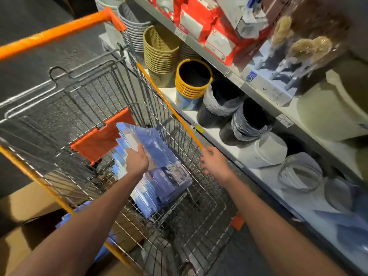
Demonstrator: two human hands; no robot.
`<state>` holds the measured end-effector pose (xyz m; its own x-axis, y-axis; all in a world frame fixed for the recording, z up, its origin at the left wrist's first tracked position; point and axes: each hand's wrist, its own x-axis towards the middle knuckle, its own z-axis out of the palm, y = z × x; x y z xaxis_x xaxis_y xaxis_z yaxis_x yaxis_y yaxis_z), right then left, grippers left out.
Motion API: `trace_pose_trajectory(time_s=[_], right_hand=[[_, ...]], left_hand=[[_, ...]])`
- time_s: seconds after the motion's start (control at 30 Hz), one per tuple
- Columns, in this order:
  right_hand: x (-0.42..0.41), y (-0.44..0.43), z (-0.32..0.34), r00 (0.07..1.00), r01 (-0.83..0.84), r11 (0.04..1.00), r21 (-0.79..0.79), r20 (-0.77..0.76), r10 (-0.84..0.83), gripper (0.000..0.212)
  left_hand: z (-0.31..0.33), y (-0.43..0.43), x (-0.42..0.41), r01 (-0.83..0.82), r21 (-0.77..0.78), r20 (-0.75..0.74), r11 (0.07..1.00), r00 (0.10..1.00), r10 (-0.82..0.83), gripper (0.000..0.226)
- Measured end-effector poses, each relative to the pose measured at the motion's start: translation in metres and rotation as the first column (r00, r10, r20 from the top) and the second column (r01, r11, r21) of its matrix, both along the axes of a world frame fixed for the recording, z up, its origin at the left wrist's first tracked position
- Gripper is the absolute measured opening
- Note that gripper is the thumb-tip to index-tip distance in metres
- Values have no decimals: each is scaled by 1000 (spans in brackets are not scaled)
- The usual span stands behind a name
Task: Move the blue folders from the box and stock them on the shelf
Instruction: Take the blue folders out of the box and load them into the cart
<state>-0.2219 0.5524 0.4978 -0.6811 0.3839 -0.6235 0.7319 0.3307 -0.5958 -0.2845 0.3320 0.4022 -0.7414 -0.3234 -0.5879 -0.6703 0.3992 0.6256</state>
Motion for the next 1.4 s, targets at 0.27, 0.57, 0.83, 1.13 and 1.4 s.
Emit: trace_pose_trajectory(time_s=[0.27,0.57,0.83,1.13,1.4], right_hand=[[7,6,-11,995,-86,996,33,46,84,52],[47,-7,12,975,-213,973,89,-49,218,50],[124,-22,37,916,-342,939,44,-207,344,38],[245,-94,77,761,-621,780,-74,-295,578,29],[313,-183,87,598,-797,595,-109,-286,749,30]], left_hand=[[-6,-9,-13,404,-328,46,854,910,-412,46],[28,-8,33,358,-182,-148,916,911,-385,24],[105,-10,161,217,-47,-366,975,904,-219,15],[158,-56,351,-141,23,-448,990,883,136,18],[156,-122,468,-310,-90,-400,946,882,251,13]])
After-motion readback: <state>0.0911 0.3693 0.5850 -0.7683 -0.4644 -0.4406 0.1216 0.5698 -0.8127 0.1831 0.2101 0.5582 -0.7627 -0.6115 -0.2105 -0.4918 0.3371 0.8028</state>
